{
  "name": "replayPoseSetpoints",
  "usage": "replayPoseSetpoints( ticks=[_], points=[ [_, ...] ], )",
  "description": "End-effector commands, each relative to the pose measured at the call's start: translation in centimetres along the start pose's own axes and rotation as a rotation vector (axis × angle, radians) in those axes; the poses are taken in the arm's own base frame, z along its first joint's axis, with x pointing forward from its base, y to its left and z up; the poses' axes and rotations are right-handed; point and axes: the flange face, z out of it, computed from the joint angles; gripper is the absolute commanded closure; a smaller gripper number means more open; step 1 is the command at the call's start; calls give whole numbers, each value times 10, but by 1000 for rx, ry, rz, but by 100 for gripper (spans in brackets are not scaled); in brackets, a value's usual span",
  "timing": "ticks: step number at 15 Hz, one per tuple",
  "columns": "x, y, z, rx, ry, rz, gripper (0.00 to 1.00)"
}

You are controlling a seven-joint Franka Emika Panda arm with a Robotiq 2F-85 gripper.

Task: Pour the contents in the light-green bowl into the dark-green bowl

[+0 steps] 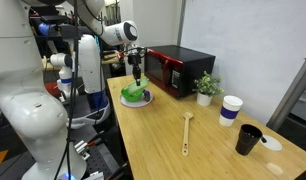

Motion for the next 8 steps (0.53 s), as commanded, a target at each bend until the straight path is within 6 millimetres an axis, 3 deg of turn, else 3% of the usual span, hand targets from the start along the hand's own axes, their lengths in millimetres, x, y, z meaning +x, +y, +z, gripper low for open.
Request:
replayPoseSetpoints(
  ticks=[1, 8],
  points=[
    [6, -20, -10, -74, 4, 34, 97],
    [8, -48, -25, -182, 4, 89, 97]
  ],
)
